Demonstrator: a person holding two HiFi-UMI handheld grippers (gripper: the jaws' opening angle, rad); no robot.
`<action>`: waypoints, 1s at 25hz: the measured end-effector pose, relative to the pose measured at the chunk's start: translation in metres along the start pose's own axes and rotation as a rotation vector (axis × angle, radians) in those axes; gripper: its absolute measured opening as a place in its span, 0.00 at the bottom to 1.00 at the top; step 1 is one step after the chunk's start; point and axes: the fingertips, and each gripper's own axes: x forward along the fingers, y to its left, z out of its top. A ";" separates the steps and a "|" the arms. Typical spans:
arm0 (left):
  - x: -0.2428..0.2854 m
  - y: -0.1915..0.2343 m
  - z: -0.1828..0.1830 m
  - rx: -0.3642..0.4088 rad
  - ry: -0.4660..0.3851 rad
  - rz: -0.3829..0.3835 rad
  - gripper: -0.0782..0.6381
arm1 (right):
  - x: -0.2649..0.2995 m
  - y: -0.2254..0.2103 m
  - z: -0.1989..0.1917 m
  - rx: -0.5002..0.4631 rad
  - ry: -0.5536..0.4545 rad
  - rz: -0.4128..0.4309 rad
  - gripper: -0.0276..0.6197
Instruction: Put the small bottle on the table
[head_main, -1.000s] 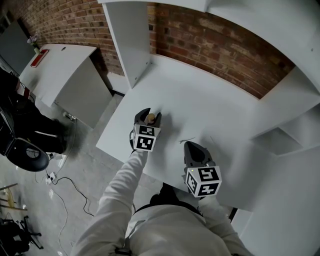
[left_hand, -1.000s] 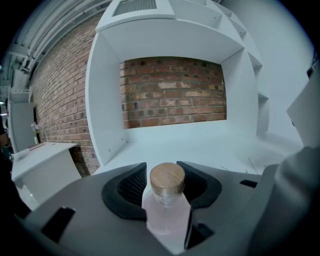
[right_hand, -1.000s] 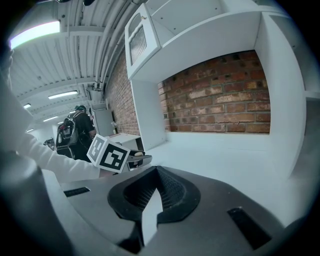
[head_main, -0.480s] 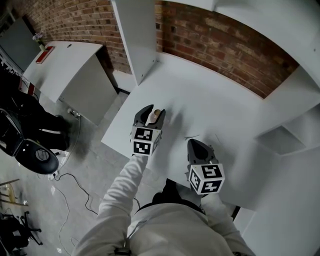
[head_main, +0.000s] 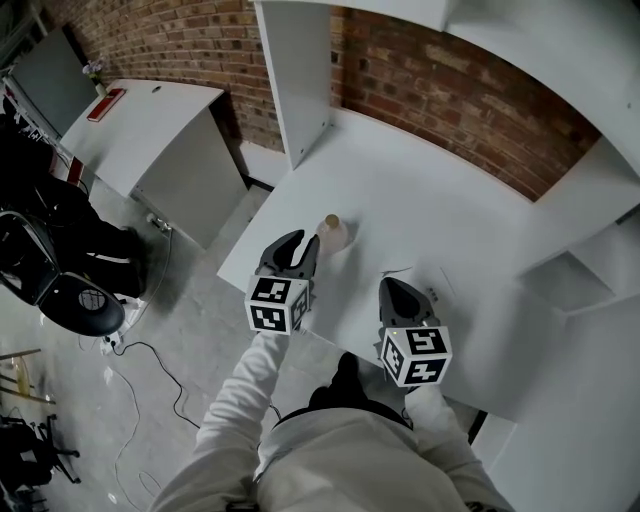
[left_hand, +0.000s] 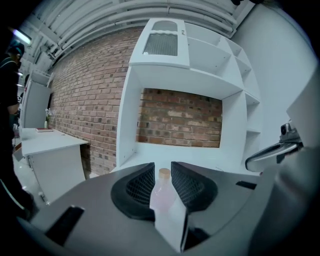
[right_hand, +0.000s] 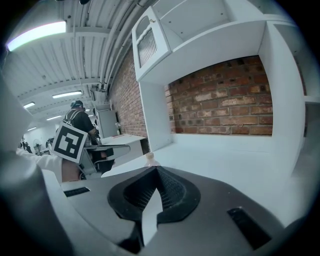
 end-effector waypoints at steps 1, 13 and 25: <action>-0.007 0.000 0.000 -0.007 -0.001 0.001 0.26 | -0.001 0.002 0.000 -0.001 -0.001 0.001 0.09; -0.068 0.008 -0.010 -0.005 0.028 0.003 0.16 | -0.014 0.021 0.000 -0.009 -0.025 -0.009 0.09; -0.115 0.017 -0.029 -0.029 0.070 0.019 0.14 | -0.023 0.042 -0.007 -0.017 -0.027 0.001 0.09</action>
